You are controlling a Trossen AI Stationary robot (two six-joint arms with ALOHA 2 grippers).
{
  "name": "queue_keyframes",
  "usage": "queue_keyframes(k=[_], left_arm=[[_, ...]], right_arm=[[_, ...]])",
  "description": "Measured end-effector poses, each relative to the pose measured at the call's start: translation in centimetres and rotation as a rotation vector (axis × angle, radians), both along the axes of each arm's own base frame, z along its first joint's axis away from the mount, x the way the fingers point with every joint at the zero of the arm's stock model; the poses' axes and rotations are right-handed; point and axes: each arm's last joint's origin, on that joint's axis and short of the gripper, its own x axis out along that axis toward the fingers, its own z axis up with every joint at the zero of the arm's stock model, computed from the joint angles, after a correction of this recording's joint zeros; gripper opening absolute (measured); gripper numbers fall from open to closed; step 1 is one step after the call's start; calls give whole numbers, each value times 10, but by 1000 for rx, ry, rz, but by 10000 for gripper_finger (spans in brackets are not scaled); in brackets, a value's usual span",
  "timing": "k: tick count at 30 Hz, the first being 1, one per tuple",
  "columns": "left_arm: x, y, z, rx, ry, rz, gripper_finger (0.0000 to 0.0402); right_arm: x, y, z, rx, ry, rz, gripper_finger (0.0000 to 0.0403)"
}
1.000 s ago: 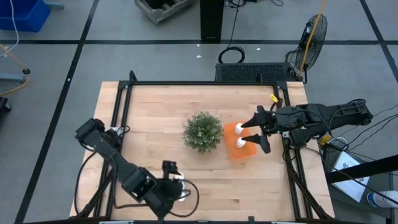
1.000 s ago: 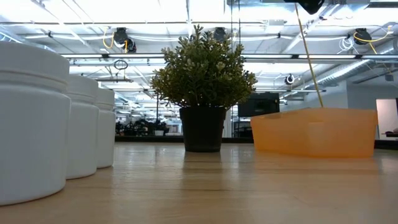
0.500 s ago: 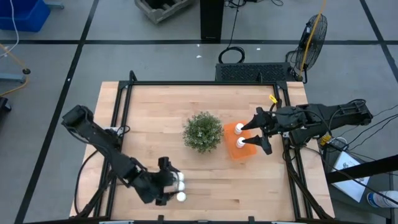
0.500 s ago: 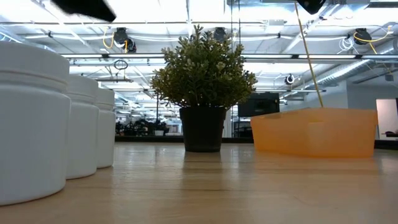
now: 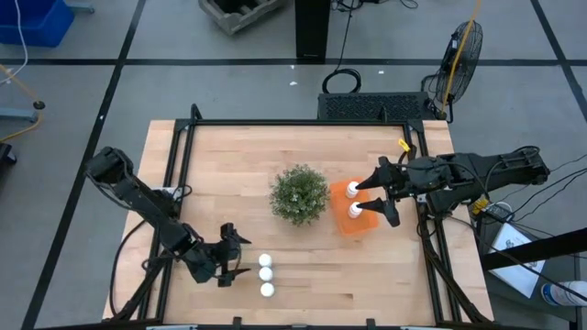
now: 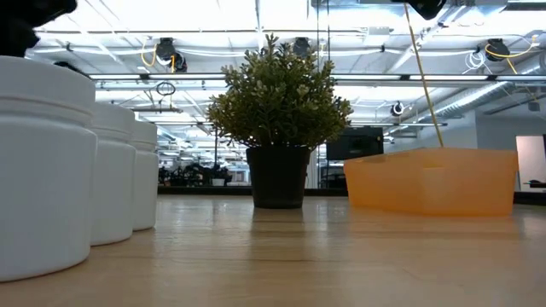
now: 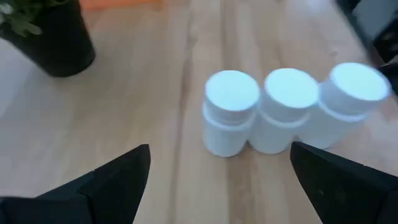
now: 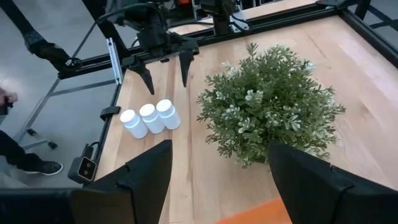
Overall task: Pick and place pill bottles into a basket
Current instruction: Put the white medicine bottle into the orange bin
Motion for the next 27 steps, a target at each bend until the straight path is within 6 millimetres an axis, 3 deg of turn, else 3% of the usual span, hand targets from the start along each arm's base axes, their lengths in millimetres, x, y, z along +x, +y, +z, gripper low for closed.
queue_keyframes(k=[10, 27], left_arm=[[-12, 15, -23, 26, -4, -28, 392], [3, 26, -21, 66, 23, -248, 392]], right_arm=[[3, 0, 5, 3, -62, -22, 253], [5, 0, 11, 47, -127, -63, 253]])
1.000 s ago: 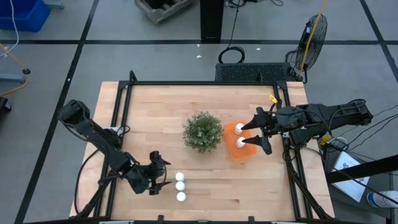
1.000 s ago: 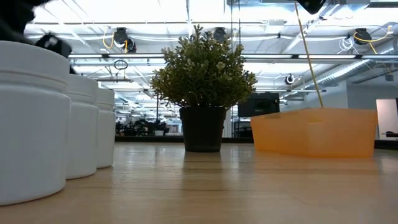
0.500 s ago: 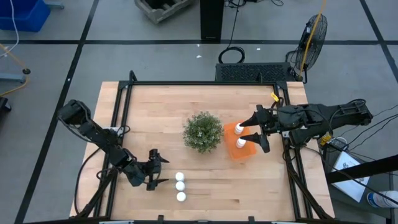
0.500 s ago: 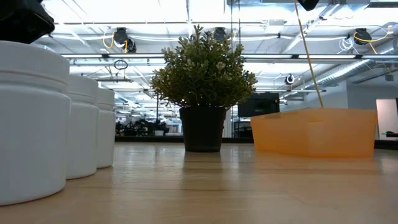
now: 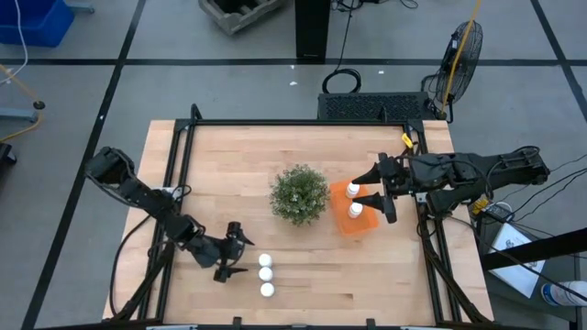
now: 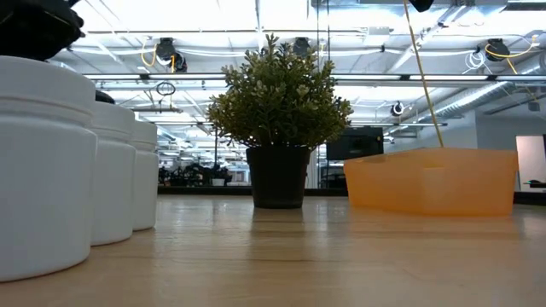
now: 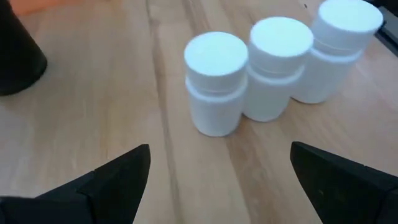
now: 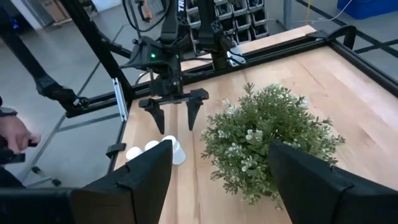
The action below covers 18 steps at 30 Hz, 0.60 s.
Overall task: Pick and place pill bottles into a basket
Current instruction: Put the white medicine bottle into the orange bin
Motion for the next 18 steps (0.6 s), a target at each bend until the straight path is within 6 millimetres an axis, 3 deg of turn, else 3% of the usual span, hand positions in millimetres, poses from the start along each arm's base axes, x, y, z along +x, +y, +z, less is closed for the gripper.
queue_keyframes(k=[18], left_arm=[[26, 24, 5, 73, -10, -133, 392]], right_arm=[[0, 0, 1, 8, -6, -2, 253]])
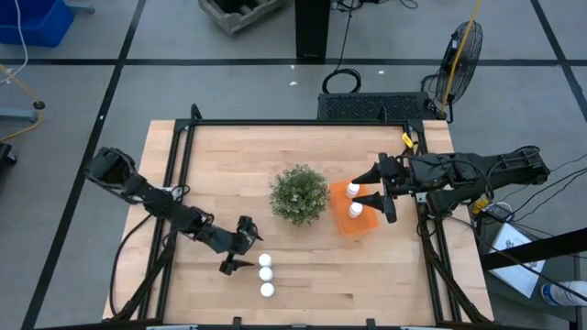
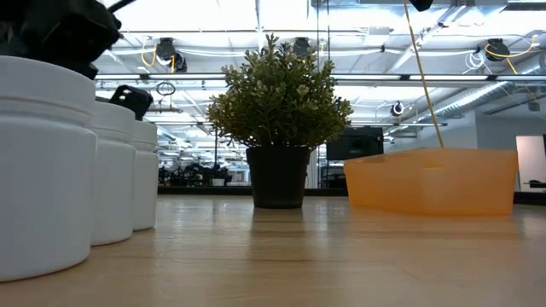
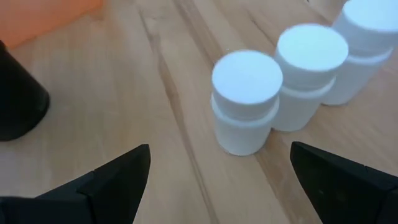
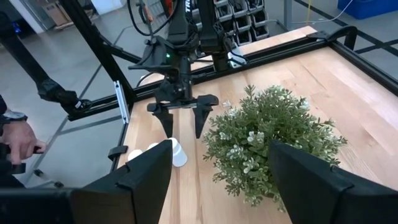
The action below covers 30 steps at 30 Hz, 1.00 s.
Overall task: Pick and place pill bottles into a basket
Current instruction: Put the white medicine bottle into the orange bin
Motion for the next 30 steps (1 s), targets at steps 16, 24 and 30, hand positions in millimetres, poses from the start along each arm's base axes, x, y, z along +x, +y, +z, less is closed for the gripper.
queue_keyframes(k=[16, 24, 30], left_arm=[[15, 0, -23, -43, 16, -120, 392], [15, -2, -26, 10, -16, -202, 392], [18, 4, -27, 45, -24, -283, 392]], right_arm=[[0, 0, 0, 0, 1, -2, 253], [0, 0, 0, 16, 2, -10, 253], [0, 0, 0, 25, 2, -13, 253]])
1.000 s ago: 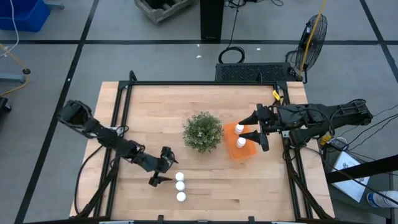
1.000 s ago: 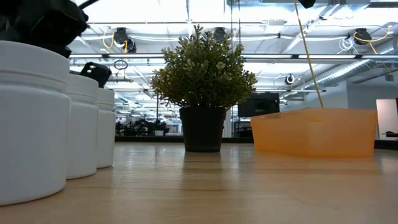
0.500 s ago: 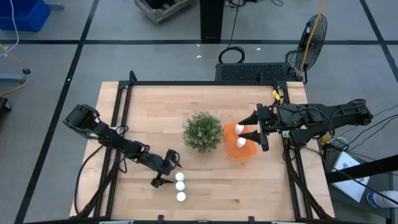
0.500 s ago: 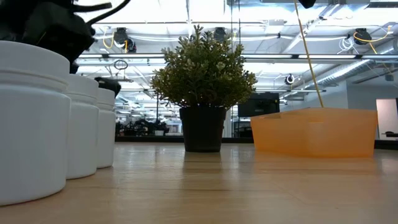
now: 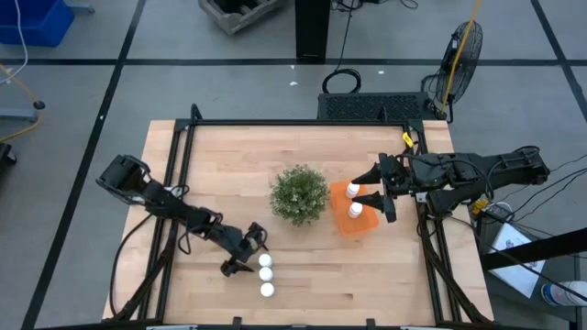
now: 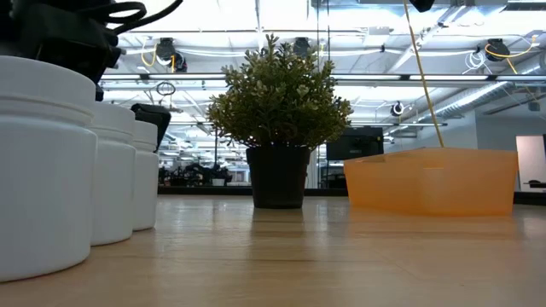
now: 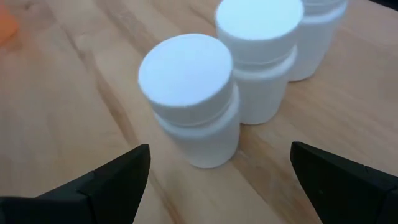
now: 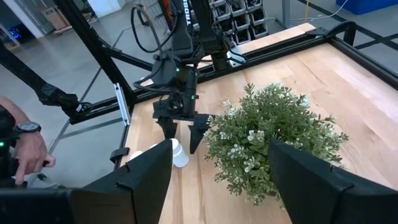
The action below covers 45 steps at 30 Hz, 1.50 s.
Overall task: Pick and place pill bottles into a basket
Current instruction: Put the white medicine bottle into the orange bin
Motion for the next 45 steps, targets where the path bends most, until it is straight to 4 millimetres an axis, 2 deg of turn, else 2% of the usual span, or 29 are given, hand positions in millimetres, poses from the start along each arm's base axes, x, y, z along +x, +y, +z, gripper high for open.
queue_keyframes(k=[16, 30, 45], left_arm=[[11, 28, 1, -26, -25, -115, 392], [14, 29, 4, -45, -62, -174, 392], [20, 44, 8, -81, -92, -162, 392]], right_arm=[[0, -1, 0, -2, -1, -25, 253], [0, -1, 0, -10, 0, -25, 253], [0, -1, 0, -18, -3, -46, 253]])
